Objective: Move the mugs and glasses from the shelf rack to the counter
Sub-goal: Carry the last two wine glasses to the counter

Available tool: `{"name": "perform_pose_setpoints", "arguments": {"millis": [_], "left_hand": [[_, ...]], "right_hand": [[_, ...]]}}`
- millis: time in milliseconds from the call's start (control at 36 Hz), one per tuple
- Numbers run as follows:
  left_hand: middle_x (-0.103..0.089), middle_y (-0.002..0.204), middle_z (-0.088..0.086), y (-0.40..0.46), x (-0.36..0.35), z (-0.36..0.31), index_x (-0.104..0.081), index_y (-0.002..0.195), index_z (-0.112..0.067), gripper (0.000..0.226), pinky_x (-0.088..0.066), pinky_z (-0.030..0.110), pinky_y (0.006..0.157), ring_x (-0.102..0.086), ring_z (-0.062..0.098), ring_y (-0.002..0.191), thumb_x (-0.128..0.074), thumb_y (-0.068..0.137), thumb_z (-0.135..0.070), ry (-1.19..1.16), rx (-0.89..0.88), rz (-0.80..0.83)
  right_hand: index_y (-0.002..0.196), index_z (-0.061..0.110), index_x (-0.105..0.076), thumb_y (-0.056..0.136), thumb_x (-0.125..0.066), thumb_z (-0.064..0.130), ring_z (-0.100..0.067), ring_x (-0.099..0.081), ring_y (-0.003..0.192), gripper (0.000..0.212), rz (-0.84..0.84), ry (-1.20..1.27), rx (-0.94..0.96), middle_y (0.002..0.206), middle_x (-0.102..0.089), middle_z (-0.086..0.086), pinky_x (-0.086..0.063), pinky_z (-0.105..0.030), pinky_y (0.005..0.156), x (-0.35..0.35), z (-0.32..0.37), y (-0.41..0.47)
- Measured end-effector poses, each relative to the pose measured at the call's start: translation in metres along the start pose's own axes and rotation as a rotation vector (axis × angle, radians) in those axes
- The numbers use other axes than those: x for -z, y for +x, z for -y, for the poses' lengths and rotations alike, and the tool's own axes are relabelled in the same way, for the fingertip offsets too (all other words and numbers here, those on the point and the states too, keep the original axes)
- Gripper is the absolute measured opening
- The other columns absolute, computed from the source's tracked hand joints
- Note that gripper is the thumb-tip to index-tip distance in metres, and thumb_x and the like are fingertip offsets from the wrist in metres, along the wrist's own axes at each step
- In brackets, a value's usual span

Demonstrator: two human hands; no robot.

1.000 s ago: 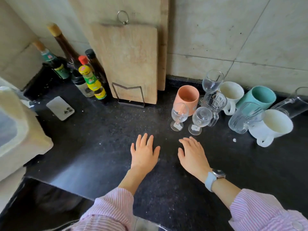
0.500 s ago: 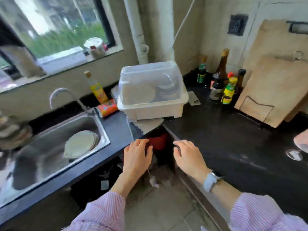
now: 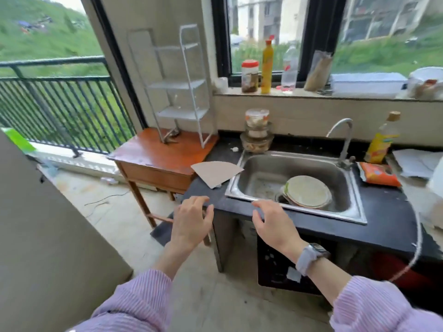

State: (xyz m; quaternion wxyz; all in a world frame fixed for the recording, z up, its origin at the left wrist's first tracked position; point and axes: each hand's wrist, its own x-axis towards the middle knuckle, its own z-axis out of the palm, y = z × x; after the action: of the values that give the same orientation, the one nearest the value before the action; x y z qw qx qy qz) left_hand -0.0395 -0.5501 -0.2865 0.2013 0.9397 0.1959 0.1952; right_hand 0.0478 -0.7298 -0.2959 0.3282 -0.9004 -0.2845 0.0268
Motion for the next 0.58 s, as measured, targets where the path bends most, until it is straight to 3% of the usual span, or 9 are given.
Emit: {"name": "perform_pose_setpoints", "arguments": {"millis": [222,583], "left_hand": [[-0.062,0.121,0.007,0.061,0.039,0.09,-0.059,0.117,-0.013,0.031,-0.038,0.038,0.094,-0.055,0.026,0.113,-0.05,0.091,-0.026,0.083,0.167,-0.102],[-0.059,0.122,0.01,0.269,0.049,0.185,-0.055,0.121,-0.012,0.034,-0.043,0.046,0.097,-0.059,0.027,0.107,-0.048,0.092,-0.028,0.0,0.261,-0.119]], "right_hand": [[0.121,0.011,-0.056,0.09,-0.047,0.023,-0.025,-0.053,0.114,0.034,0.063,0.034,0.177,0.122,-0.061,-0.01,-0.04,-0.034,0.1,-0.068,0.063,0.104],[0.125,0.013,-0.051,0.092,-0.044,0.024,-0.024,-0.051,0.119,0.036,0.085,0.144,0.244,0.128,-0.058,-0.008,-0.041,-0.035,0.102,-0.134,0.125,0.33]]}}
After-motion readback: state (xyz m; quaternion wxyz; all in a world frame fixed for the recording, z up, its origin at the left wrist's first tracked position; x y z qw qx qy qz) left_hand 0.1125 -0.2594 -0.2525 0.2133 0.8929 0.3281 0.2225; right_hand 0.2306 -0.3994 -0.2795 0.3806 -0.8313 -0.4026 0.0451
